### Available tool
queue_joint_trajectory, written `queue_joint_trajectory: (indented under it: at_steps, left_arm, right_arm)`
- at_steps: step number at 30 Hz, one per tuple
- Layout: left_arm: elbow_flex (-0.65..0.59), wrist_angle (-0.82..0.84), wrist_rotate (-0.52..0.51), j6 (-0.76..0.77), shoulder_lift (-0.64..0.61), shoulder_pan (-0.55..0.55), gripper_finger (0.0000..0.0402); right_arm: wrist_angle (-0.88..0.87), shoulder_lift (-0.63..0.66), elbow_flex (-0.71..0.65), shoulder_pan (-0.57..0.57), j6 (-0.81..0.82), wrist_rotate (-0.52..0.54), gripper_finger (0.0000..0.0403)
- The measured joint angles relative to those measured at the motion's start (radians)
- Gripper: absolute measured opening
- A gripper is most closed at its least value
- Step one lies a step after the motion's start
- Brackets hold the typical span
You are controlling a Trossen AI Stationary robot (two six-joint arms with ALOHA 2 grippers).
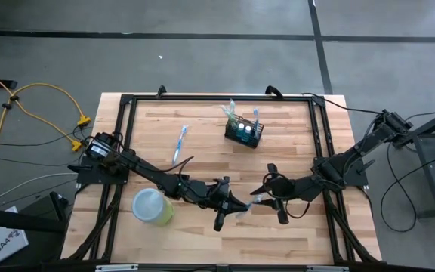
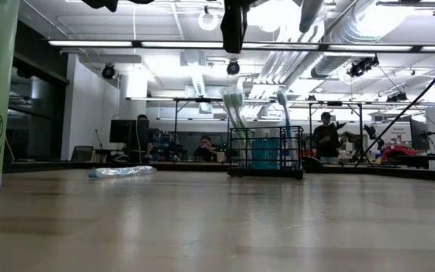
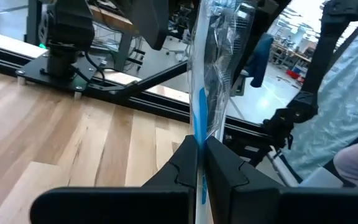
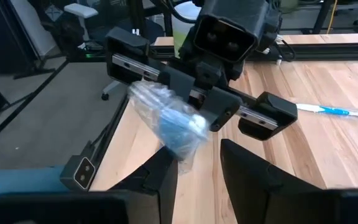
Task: Pick & Place toothbrushing station
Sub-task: Put the right blue toothbrush into the right section of the black mesh organizer
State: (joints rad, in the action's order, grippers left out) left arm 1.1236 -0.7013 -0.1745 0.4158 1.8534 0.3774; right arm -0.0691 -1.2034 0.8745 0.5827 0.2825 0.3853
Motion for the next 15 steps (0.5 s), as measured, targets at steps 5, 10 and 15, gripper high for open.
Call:
queue_joint_trajectory:
  at_steps: [5, 10, 15]
  left_arm:
    - [0.0, -0.014, 0.001, -0.02, 0.0, 0.0, 0.0005]
    - [0.0, -0.014, 0.001, -0.02, 0.0, 0.0, 0.0005]
    - [0.0, -0.014, 0.001, -0.02, 0.0, 0.0, 0.0005]
  right_arm:
    - [0.001, 0.0, 0.0, 0.0, 0.0, -0.003, 0.0112]
    - [0.001, 0.0, 0.0, 0.0, 0.0, -0.004, 0.0112]
    - [0.001, 0.0, 0.0, 0.0, 0.0, -0.018, 0.0092]
